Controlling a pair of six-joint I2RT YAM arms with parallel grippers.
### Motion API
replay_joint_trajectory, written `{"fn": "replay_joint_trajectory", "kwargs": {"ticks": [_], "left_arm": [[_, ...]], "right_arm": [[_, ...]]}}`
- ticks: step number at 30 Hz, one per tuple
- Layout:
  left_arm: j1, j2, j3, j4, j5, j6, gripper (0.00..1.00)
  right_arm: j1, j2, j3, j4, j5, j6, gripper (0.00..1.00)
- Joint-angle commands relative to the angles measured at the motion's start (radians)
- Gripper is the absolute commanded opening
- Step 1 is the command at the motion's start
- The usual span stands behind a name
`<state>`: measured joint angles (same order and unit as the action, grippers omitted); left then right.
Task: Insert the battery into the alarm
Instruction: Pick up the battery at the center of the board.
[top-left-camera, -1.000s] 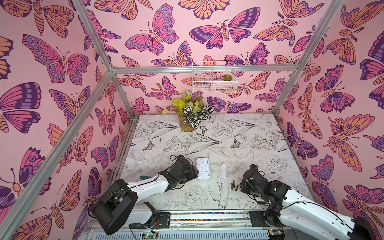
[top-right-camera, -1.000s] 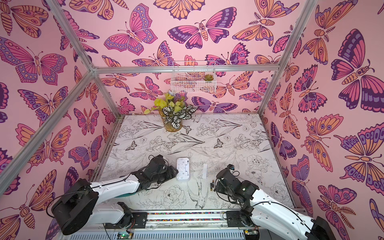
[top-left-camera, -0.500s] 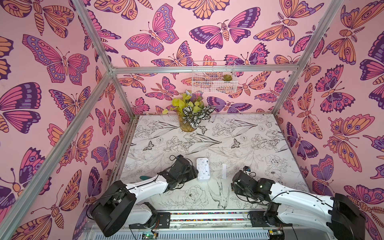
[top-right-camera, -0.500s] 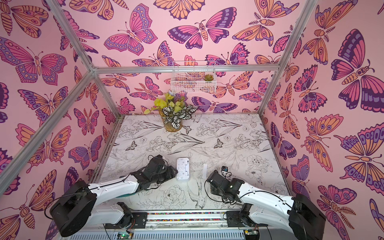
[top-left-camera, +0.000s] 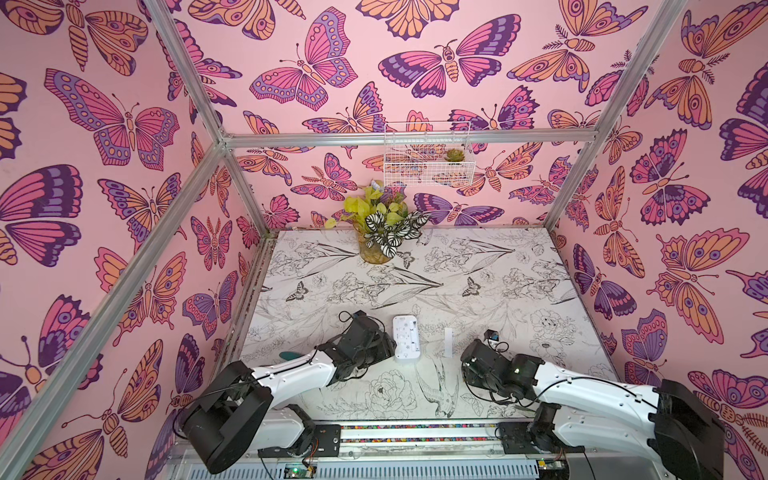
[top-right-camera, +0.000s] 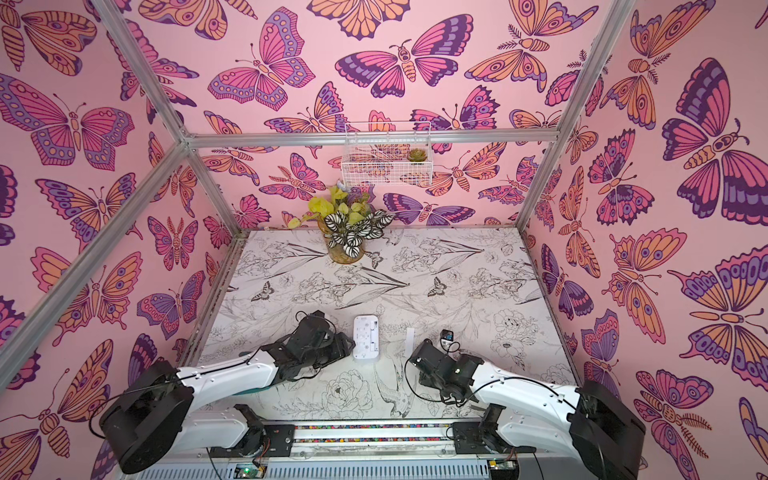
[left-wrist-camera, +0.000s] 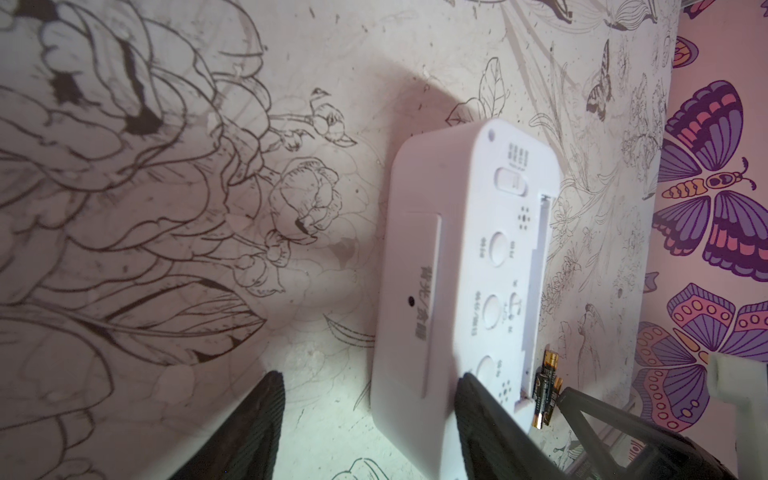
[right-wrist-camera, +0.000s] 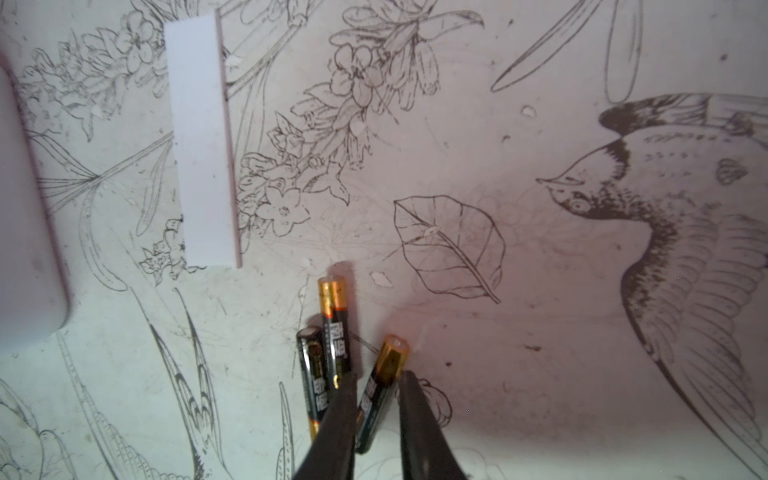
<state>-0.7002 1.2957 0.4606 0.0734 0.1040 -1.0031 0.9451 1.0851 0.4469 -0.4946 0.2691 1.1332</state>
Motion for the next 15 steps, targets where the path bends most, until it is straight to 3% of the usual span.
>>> {"fn": "replay_joint_trajectory", "kwargs": {"ticks": [1, 15], "left_arm": [[0.005, -0.013, -0.022, -0.032, -0.021, 0.008, 0.67], [0.004, -0.014, -0.020, -0.032, -0.017, 0.002, 0.67]], "right_arm": [[0.007, 0.026, 0.027, -0.006, 0.022, 0.001, 0.21], [0.010, 0.074, 0.026, -0.006, 0.014, 0.004, 0.15]]}}
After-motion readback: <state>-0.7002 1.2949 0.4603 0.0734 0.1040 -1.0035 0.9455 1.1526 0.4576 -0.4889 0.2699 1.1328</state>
